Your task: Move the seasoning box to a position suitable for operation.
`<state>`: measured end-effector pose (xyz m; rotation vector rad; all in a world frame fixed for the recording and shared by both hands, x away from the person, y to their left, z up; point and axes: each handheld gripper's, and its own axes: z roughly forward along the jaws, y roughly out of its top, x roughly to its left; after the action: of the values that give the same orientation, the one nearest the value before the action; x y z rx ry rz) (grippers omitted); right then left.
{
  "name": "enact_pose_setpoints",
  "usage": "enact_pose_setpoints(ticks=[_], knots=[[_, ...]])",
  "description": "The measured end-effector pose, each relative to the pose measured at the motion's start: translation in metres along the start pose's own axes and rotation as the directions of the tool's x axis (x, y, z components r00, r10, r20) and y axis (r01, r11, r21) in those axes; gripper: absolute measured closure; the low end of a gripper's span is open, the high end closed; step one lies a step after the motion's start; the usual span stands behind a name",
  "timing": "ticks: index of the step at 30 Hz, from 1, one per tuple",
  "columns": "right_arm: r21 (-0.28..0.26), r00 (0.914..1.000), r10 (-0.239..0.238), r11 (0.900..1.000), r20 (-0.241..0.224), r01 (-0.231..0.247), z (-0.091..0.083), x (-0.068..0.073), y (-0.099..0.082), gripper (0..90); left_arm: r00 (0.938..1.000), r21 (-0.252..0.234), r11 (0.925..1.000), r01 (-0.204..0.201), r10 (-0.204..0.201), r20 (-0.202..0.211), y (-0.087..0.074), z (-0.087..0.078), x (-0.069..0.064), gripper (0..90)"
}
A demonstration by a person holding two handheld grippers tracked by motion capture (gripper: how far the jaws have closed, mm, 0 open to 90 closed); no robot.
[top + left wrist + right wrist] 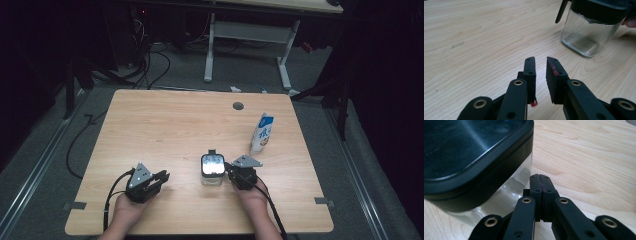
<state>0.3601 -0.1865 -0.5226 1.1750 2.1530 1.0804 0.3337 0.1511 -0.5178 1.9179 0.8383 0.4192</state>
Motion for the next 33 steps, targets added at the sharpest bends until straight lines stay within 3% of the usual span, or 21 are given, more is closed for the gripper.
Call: enact_pose_setpoints(ticks=[7, 13, 15, 18, 23, 33], knots=[[0.002, 0.9972, -0.035, 0.9994, -0.067, 0.035, 0.011, 0.008, 0.009, 87.2, 0.9994, 0.016, 0.9998, -0.011, 0.011, 0.033, -0.001, 0.005, -0.008, 78.2], [0.011, 0.9989, -0.046, 0.9989, -0.009, 0.046, -0.001, 0.009, 0.001, 86.3, 0.9973, 0.022, 0.9995, -0.025, 0.023, 0.07, 0.002, 0.018, -0.025, 79.5], [-0.003, 0.9999, -0.013, 0.9999, 0.005, 0.013, -0.015, 0.006, -0.007, 85.3, 0.9957, 0.03, 0.998, -0.055, 0.053, 0.076, 0.005, 0.025, -0.033, 89.4], [-0.024, 0.9994, -0.005, 0.9997, 0.035, 0.006, -0.033, 0.005, -0.018, 83.1, 0.9929, 0.049, 0.9948, -0.089, 0.085, 0.083, 0.013, 0.038, -0.045, 90.0], [-0.055, 0.9989, 0.008, 0.9984, 0.047, -0.006, -0.055, 0.003, -0.026, 82.6, 0.9929, 0.056, 0.9958, -0.072, 0.066, 0.099, 0.014, 0.054, -0.057, 90.0], [-0.04, 0.9978, 0.014, 0.9991, 0.064, -0.011, -0.056, -0.009, -0.035, 78.5, 0.9869, 0.062, 0.9942, -0.088, 0.078, 0.141, 0.018, 0.064, -0.076, 90.0]])
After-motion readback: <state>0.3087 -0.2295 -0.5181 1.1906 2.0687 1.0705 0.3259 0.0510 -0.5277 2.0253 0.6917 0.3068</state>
